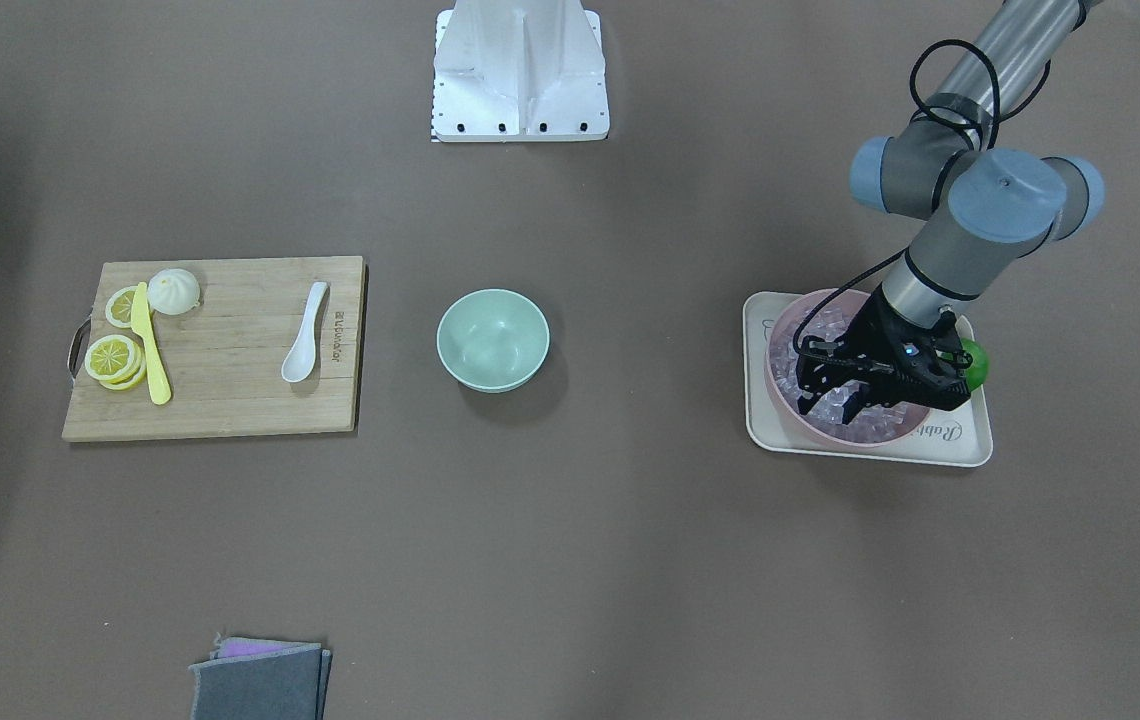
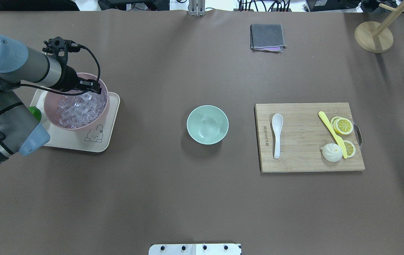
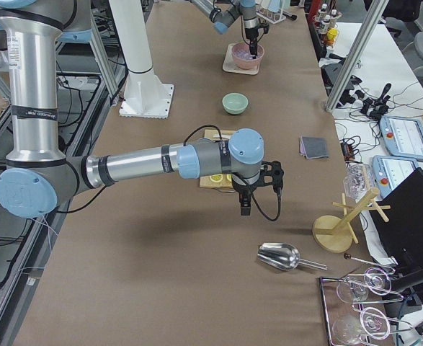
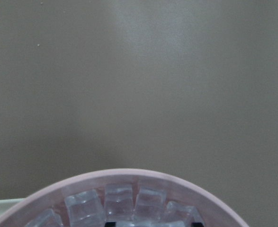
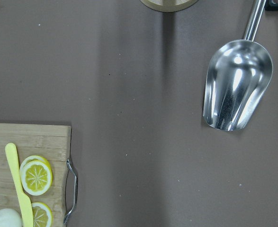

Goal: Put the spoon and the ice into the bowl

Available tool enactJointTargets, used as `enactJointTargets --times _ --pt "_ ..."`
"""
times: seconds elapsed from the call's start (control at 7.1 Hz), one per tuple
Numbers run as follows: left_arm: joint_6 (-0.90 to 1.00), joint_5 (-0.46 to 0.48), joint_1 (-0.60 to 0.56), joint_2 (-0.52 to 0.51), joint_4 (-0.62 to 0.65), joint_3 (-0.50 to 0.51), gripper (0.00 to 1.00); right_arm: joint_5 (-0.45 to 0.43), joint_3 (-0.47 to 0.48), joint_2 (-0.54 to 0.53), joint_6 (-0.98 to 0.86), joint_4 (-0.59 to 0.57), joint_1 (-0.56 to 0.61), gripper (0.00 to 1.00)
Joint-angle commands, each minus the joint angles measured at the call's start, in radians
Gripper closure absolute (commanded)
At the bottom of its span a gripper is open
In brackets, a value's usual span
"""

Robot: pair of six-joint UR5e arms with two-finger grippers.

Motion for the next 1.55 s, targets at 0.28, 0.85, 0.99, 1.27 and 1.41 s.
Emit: enactJointTargets --times 0.28,0.85,0.99,1.27,1.41 --pt "0.000 -0.063 -0.045 0.017 0.011 -0.077 1.00 -0.003 0.015 0.003 0.005 0.002 0.000 0.00" --pt "-0.054 -0.084 -0.101 0.003 0.014 -0.125 1.00 0.008 0.038 -0.001 0.069 0.099 -0.025 0.00" --pt "-0.174 -0.082 -0.093 -0.061 0.014 -0.120 1.00 0.000 0.048 0.003 0.131 0.100 -0.066 0.00" --pt "-0.340 -0.070 -0.051 -0.164 0.013 -0.116 1.00 -0.038 0.107 0.050 0.371 0.112 -0.178 0.00" --pt "-0.411 -0.006 0.001 -0.207 0.014 -0.116 1.00 -0.098 0.128 0.075 0.529 0.147 -0.273 0.00"
